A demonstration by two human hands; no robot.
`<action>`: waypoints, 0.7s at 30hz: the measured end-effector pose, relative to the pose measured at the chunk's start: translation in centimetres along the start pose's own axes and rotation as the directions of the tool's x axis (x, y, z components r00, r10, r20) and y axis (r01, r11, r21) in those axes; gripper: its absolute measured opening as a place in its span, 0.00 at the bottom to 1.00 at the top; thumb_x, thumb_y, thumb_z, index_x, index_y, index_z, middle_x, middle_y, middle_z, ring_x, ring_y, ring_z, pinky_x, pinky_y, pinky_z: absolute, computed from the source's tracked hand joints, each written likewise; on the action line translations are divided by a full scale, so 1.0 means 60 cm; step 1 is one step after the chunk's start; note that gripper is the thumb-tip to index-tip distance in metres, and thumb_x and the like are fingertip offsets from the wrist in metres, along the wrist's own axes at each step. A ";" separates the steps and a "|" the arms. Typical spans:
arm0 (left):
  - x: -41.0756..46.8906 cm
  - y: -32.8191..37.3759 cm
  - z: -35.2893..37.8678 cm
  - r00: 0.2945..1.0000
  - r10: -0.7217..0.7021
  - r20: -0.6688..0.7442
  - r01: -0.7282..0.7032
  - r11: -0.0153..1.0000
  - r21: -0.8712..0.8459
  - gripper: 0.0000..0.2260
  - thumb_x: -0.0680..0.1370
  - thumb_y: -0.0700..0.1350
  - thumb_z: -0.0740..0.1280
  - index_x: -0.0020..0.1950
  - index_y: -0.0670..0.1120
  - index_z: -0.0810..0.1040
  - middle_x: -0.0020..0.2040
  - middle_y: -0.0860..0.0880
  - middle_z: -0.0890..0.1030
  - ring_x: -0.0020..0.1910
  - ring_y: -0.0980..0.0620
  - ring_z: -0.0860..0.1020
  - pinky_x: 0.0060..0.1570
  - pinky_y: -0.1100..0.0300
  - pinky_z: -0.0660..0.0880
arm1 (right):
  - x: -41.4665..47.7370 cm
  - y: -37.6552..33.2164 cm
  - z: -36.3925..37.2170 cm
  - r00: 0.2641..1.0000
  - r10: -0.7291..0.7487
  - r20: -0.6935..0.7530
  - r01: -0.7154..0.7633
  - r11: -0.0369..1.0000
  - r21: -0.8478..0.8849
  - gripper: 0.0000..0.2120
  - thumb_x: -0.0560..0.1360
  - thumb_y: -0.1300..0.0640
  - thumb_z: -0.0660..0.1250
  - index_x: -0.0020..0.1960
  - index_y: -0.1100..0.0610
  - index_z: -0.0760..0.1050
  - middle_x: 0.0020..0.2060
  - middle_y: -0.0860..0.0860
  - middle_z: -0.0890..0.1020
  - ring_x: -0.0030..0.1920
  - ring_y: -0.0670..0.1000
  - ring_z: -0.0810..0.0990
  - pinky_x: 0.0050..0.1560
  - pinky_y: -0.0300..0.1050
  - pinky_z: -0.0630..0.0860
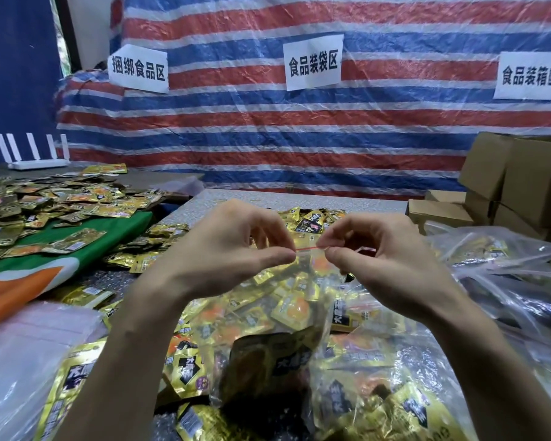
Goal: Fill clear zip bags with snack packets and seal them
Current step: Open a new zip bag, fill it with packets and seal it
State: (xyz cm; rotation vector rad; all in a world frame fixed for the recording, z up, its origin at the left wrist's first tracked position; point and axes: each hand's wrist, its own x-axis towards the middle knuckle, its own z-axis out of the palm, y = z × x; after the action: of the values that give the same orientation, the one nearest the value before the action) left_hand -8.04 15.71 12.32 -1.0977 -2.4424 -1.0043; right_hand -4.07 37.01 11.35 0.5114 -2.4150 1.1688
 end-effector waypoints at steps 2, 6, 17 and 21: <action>0.002 0.002 0.004 1.000 -0.025 -0.014 0.026 0.999 0.030 0.01 0.75 0.46 0.74 0.43 0.51 0.85 0.36 0.55 0.82 0.39 0.53 0.78 0.42 0.47 0.75 | -0.001 0.002 -0.002 0.999 -0.014 0.030 0.014 1.000 -0.003 0.05 0.73 0.61 0.72 0.44 0.52 0.82 0.38 0.53 0.83 0.40 0.51 0.80 0.41 0.47 0.79; 0.003 0.006 0.012 0.998 -0.050 -0.035 0.052 0.996 0.079 0.03 0.76 0.49 0.72 0.42 0.52 0.82 0.37 0.54 0.81 0.41 0.51 0.78 0.44 0.44 0.76 | 0.001 0.005 0.000 0.996 -0.054 0.068 0.057 0.998 -0.031 0.02 0.73 0.54 0.74 0.43 0.51 0.81 0.37 0.53 0.82 0.39 0.50 0.80 0.39 0.45 0.77; 0.000 0.023 0.018 0.996 -0.011 -0.086 0.026 0.984 0.175 0.13 0.70 0.63 0.65 0.43 0.56 0.81 0.38 0.61 0.81 0.41 0.61 0.78 0.43 0.50 0.77 | 0.004 0.010 0.020 0.990 -0.136 -0.034 0.132 0.986 -0.101 0.03 0.73 0.59 0.74 0.41 0.55 0.81 0.34 0.49 0.81 0.34 0.46 0.77 0.35 0.36 0.71; 0.002 0.019 0.021 0.997 -0.001 -0.082 0.012 0.991 0.134 0.12 0.73 0.62 0.68 0.43 0.55 0.82 0.37 0.60 0.81 0.40 0.60 0.78 0.41 0.49 0.77 | 0.001 0.008 0.012 0.994 -0.102 0.026 0.100 0.992 0.072 0.08 0.69 0.51 0.76 0.43 0.55 0.84 0.35 0.54 0.83 0.35 0.49 0.79 0.35 0.43 0.75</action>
State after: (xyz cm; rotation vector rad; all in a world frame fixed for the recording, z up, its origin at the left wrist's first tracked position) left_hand -7.25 17.22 12.02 -0.9862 -2.4105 -0.8551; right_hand -4.50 36.70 10.71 0.6690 -2.3501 1.2143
